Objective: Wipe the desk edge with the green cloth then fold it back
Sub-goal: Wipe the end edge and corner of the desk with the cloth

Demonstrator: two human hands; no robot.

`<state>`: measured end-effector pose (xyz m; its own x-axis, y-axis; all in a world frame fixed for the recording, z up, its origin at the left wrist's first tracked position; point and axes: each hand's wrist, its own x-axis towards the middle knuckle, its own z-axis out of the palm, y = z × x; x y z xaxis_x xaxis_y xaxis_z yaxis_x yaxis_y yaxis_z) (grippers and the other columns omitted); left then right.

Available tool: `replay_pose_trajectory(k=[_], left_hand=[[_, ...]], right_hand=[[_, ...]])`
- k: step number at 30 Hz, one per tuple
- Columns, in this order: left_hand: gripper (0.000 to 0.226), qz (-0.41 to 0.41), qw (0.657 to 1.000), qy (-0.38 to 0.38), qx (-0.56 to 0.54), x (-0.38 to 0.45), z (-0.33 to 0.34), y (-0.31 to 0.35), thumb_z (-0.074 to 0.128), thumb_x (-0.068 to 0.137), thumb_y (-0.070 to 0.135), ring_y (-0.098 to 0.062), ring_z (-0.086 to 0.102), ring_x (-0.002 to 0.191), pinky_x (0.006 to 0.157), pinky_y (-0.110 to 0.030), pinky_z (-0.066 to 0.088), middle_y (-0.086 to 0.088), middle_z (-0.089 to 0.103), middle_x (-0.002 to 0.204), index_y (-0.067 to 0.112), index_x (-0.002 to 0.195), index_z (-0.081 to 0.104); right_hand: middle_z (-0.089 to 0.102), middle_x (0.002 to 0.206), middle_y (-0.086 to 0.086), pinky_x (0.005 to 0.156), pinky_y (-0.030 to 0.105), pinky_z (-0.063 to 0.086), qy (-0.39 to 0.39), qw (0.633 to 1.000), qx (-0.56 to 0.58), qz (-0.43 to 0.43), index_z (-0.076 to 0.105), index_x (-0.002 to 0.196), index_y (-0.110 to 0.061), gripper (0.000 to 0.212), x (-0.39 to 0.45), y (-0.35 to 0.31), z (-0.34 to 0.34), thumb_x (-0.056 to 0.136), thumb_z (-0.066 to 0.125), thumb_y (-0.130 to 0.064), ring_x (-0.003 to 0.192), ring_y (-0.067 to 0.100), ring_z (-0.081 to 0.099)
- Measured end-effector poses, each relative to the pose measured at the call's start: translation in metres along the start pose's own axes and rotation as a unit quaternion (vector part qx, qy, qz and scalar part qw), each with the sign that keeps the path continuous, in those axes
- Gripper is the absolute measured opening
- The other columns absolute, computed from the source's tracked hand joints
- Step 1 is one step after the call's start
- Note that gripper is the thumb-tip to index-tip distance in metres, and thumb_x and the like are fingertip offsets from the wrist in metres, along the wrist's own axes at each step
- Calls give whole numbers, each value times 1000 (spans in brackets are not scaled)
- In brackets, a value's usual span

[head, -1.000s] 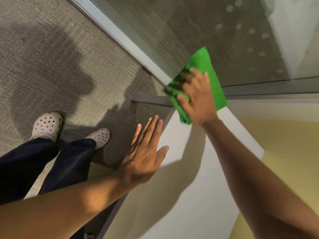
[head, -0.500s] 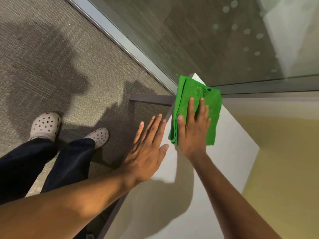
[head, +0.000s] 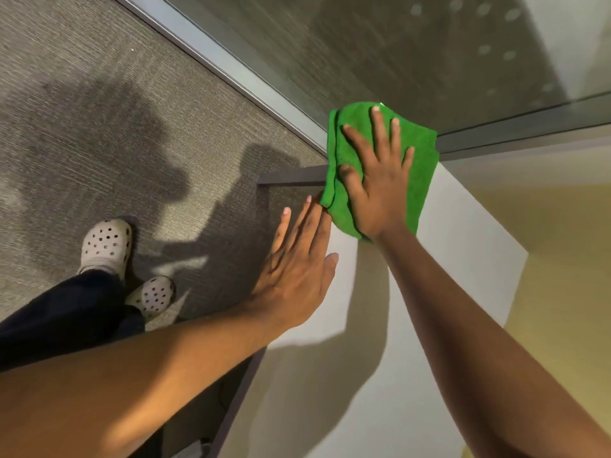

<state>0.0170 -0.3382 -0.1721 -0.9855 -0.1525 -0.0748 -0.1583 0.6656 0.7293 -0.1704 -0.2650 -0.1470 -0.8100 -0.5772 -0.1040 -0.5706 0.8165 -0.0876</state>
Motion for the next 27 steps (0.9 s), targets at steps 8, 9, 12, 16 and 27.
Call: replay_pose_trajectory(k=[8,9,12,16,27], left_hand=[[73,199,962,-56,180,-44,0,7,31,109,39,-40,-11,165,132,-57,-10,-25,-9,175,0,167,11],[72,201,956,-68,202,-45,0,7,27,109,39,-41,-13,164,131,-57,-15,-26,-11,175,0,166,8],[72,196,949,-80,234,-43,0,9,22,109,39,-43,-14,164,129,-59,-17,-29,-10,175,-2,165,3],[82,184,957,-75,211,-46,1,11,24,109,54,-40,-9,165,133,-56,-11,-27,-7,176,0,167,2],[83,194,958,-84,194,-43,2,10,29,106,59,-31,0,167,130,-49,-15,-16,4,178,6,168,10]], right_hand=[[31,174,-2,129,61,20,4,998,6,70,38,162,-38,75,40,12,-15,93,39,-66,163,26,25],[40,169,-4,127,58,25,15,994,20,111,42,159,-38,79,52,10,-17,87,36,-69,158,24,33],[43,166,-8,125,60,24,27,985,36,166,44,157,-38,81,61,-1,-15,83,35,-68,157,23,34],[21,177,-4,125,71,8,-8,1000,-11,22,44,159,-38,71,1,-15,-8,91,51,-55,166,34,9],[62,140,11,124,55,27,-18,990,-41,-137,71,112,-10,47,50,26,-19,96,49,-48,153,34,40]])
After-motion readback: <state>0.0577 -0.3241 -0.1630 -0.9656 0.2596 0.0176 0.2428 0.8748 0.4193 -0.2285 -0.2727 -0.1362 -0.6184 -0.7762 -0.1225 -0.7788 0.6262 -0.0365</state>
